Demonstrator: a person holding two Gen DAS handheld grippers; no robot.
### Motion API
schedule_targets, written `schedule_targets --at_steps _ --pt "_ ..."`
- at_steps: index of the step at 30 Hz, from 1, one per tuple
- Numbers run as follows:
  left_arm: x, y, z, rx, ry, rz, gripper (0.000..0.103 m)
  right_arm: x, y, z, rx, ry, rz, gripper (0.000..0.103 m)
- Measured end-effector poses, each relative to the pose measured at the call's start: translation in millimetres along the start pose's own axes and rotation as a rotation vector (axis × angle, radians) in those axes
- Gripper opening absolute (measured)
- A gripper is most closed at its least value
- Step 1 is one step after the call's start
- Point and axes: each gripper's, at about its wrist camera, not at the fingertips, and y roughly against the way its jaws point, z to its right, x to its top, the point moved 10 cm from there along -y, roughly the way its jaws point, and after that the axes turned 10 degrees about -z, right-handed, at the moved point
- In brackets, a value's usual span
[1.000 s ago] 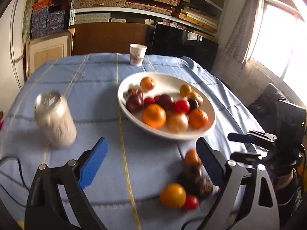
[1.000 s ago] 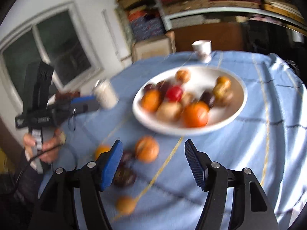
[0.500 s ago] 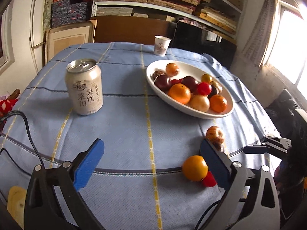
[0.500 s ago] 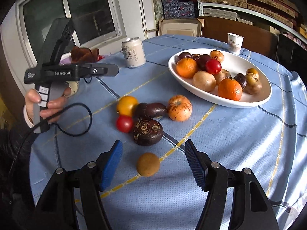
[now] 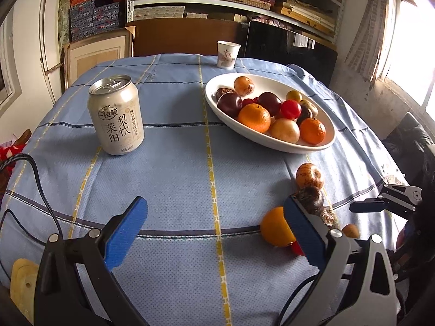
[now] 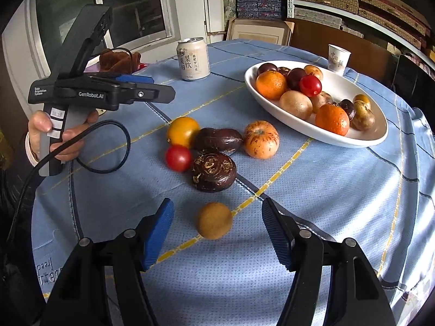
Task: Organize fruits
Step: 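Grasp the tan round fruit with the right tool while the left tool grasps the orange tomato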
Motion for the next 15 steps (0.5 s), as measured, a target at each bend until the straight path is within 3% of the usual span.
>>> schedule_targets --at_steps 2,7,9,12,15 --pt "-0.6 0.5 -0.3 0.005 0.0 0.002 0.098 -0.6 -0.6 -1.3 0.003 0.004 -0.003 0.067" --pt "-0.9 0.7 -1.3 0.01 0.0 0.003 0.098 -4.5 -9.1 -2.2 0.018 0.001 -0.042 0.048" --pt "-0.9 0.9 -1.4 0.01 0.0 0.003 0.098 -6.5 -10.7 -1.7 0.02 -0.004 -0.051 0.046" --pt "-1.4 1.0 -1.6 0.008 0.003 0.008 0.098 -7.0 -8.9 -1.6 0.035 -0.012 -0.047 0.028" --pt "-1.8 0.7 -0.2 0.002 0.0 0.009 0.098 -4.8 -4.9 3.7 0.052 -0.043 -0.028 0.028"
